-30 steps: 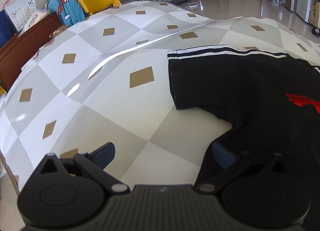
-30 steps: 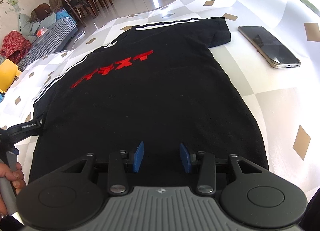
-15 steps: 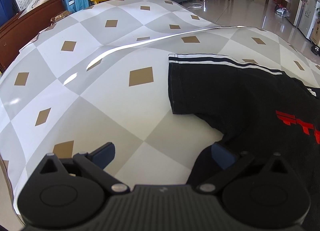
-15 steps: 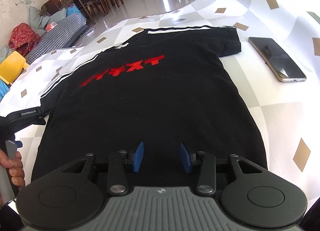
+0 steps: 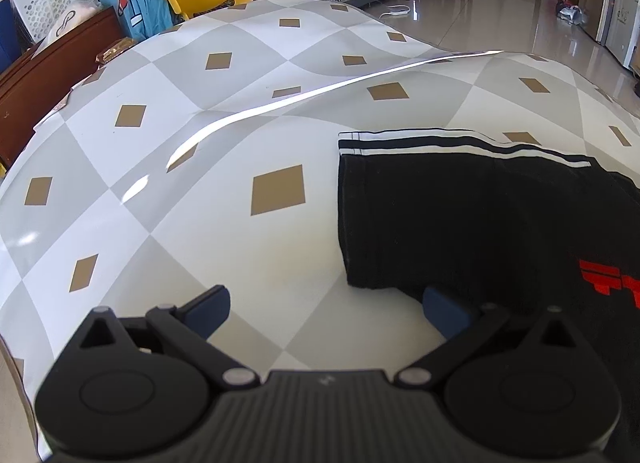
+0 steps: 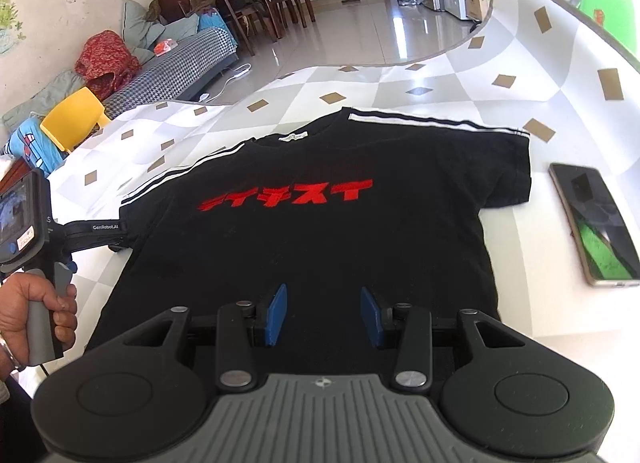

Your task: Fold clothes

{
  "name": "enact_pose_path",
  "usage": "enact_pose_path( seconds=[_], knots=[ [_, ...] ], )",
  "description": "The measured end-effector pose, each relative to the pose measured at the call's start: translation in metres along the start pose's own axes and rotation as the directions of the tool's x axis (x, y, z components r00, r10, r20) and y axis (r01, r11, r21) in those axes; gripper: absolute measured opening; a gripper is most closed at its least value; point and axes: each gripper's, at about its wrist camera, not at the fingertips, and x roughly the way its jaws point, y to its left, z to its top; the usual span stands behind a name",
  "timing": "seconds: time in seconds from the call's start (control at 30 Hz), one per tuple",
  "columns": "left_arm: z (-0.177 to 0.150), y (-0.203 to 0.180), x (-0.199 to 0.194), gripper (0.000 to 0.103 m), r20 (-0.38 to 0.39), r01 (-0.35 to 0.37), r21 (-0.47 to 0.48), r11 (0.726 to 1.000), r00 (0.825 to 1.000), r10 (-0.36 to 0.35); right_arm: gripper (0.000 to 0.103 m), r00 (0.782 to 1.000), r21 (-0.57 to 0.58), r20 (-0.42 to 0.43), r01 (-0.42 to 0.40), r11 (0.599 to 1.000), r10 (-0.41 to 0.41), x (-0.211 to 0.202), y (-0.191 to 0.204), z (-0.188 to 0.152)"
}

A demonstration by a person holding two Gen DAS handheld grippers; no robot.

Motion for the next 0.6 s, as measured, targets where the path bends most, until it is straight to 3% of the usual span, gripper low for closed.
enact_pose_path(
  seconds=[0.17, 0.37, 0.6],
  knots=[
    [0.002, -0.005, 0.014, 0.103, 0.006, -0.011, 0.020, 1.000, 1.000, 0.011, 0.040, 1.000, -0.040, 0.001, 0.022, 0.999, -0.022, 0.019, -0.020, 0.026],
    [0.008, -0.014, 0.018, 0.103, 0.053, -0.055, 0.108, 0.993, 0.997, 0.049, 0.040, 0.998, -0.006, -0.030, 0.058, 0.998, -0.058, 0.052, -0.045, 0.046],
    [0.018, -0.013, 0.026, 0.103, 0.062, -0.055, 0.102, 0.993, 0.997, 0.049, 0.040, 0.993, -0.011, -0.016, 0.120, 0.993, -0.120, 0.085, -0.055, 0.061]
  ],
)
